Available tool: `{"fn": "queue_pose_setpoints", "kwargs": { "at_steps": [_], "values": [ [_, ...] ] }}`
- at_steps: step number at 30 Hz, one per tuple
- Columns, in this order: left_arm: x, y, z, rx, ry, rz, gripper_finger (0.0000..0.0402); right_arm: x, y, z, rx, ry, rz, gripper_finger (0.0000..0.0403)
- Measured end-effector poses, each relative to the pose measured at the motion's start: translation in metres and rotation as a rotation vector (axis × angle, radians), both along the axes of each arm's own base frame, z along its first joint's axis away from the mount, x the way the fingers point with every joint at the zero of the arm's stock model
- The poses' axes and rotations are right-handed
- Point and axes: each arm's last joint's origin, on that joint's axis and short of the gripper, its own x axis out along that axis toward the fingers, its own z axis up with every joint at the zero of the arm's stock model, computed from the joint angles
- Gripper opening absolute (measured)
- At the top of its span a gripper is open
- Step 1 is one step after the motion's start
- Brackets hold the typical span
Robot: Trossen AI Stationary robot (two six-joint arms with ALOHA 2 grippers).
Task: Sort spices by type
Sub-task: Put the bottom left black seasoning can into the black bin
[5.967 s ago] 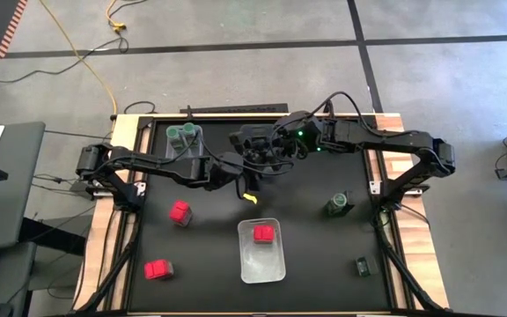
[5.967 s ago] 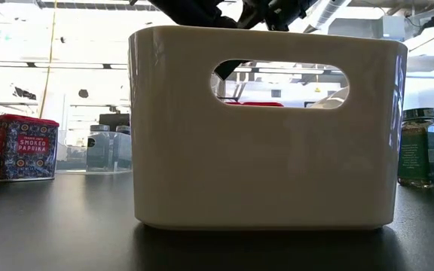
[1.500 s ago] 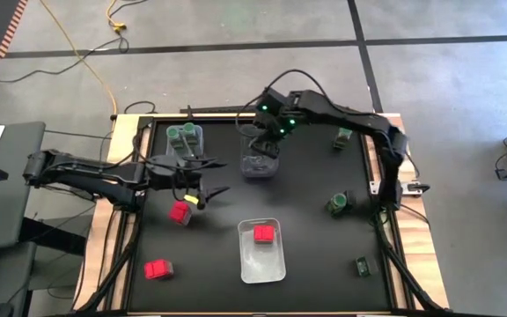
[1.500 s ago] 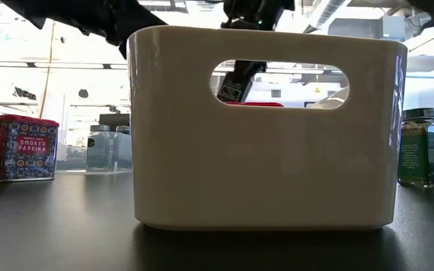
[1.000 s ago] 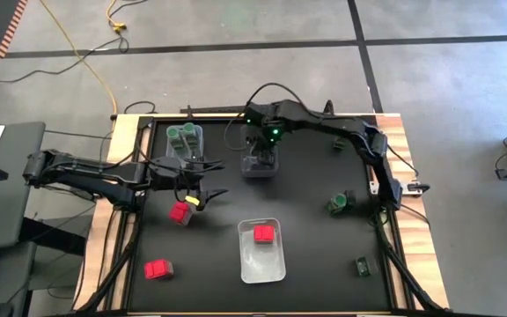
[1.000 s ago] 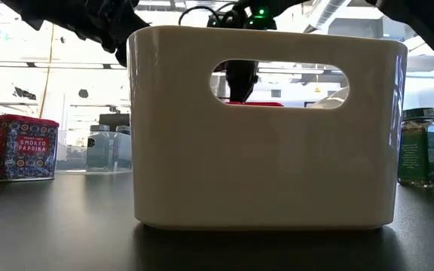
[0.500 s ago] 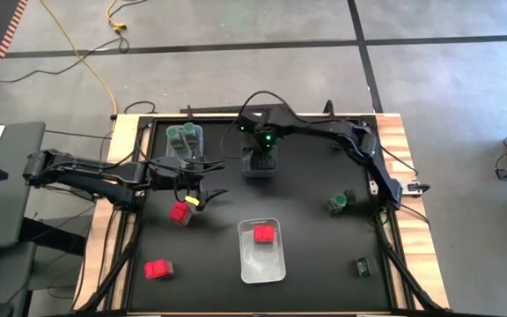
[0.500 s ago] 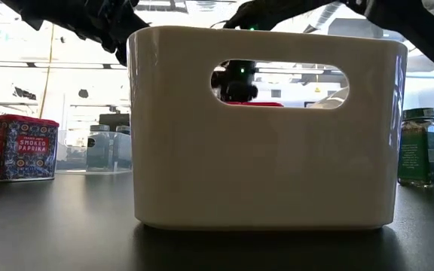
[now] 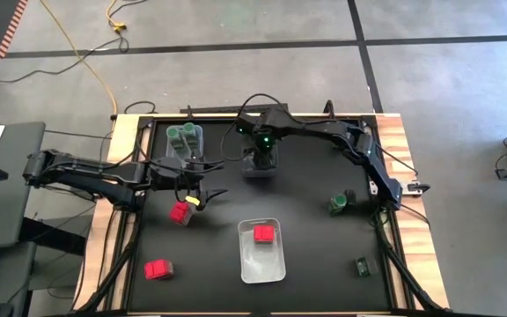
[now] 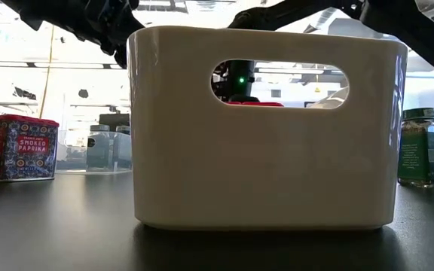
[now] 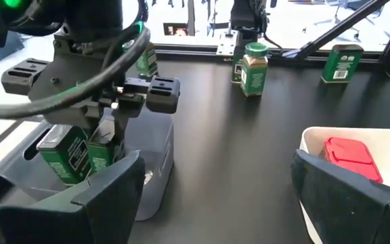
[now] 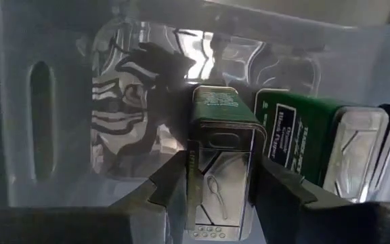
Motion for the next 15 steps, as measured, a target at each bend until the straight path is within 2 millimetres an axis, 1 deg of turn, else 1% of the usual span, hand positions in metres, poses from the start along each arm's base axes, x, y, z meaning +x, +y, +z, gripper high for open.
{"fn": "queue_pose_setpoints", "kwargs": {
  "at_steps": [11, 15],
  "values": [
    [-0.0001, 0.0000, -0.0005, -0.023, 0.000, 0.007, 0.0352, 0.0028, -0.0019, -0.0004, -0.011, -0.028, 0.000, 0.0191],
    [-0.0001, 0.0000, -0.0005, -0.026, 0.000, 0.007, 0.0352, 0.0022, -0.0038, -0.0004, -0.011, -0.028, -0.003, 0.0195]
  ]
}}
